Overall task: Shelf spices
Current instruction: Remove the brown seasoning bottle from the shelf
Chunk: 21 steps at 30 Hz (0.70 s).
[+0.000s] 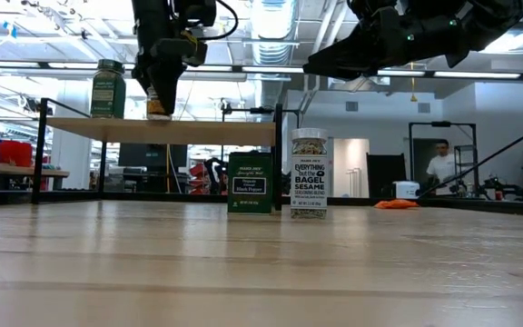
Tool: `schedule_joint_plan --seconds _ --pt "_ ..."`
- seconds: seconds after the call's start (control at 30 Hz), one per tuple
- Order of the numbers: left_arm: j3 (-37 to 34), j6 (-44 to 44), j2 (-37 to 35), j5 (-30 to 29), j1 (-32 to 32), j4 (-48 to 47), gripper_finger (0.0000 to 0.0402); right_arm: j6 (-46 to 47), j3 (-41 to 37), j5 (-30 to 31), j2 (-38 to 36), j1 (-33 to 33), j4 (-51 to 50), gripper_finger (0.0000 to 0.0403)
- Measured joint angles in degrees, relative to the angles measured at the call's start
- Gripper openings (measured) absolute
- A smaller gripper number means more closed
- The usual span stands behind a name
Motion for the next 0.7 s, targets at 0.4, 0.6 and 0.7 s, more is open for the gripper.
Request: schedule_joint_plan --seconds 0.4,0.6,0.7 --pt "-0.24 11.01 -0.53 9.67 -9.74 -2.99 0.0161 -0.02 0.0 0.0 0.0 -0.02 -0.43 0.026" --pt "-2.36 20.26 -0.61 13.68 -17.49 1.84 0.0161 0.01 0.0 0.0 0.0 0.08 -0.41 0.026" --pt "-5.43 24.4 -0.51 13.71 -20.41 5.16 0.0161 0.02 0.0 0.0 0.0 0.11 -0.62 0.026"
